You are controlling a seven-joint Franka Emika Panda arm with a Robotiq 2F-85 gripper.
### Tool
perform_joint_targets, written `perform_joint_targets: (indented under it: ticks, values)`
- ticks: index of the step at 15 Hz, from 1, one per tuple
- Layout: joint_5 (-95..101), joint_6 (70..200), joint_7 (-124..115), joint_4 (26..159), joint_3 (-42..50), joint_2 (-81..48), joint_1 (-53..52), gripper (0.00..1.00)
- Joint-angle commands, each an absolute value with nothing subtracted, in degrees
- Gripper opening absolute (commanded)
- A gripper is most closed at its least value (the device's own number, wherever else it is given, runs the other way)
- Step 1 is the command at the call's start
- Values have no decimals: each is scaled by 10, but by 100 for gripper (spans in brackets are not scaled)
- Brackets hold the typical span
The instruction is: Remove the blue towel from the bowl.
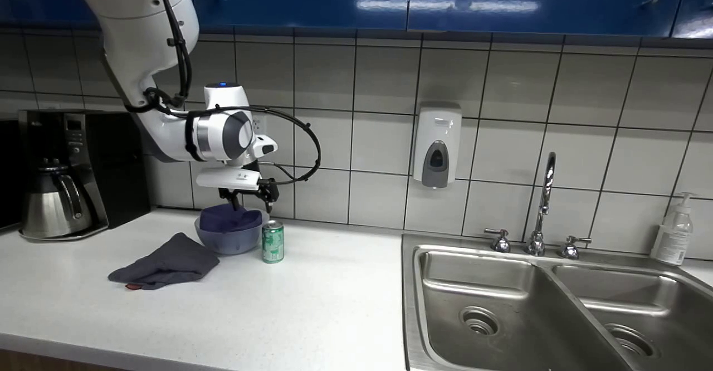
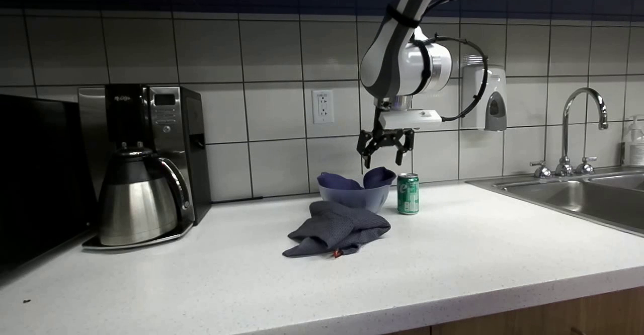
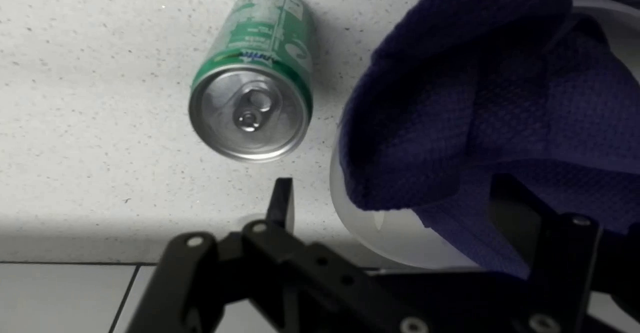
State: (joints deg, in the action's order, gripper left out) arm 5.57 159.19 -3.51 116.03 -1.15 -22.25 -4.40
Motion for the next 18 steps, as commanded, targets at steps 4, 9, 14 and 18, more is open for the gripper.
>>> perform_joint_targets:
  ticks: [4, 9, 14, 18]
  values:
    - [33, 1610, -13, 1136, -35, -249, -40, 100]
    - [32, 1622, -10, 1140, -41, -257, -42, 100]
    - [40, 1620, -12, 1149, -35, -271, -45, 100]
    - [44, 1620, -11, 1147, -31, -281, -48, 100]
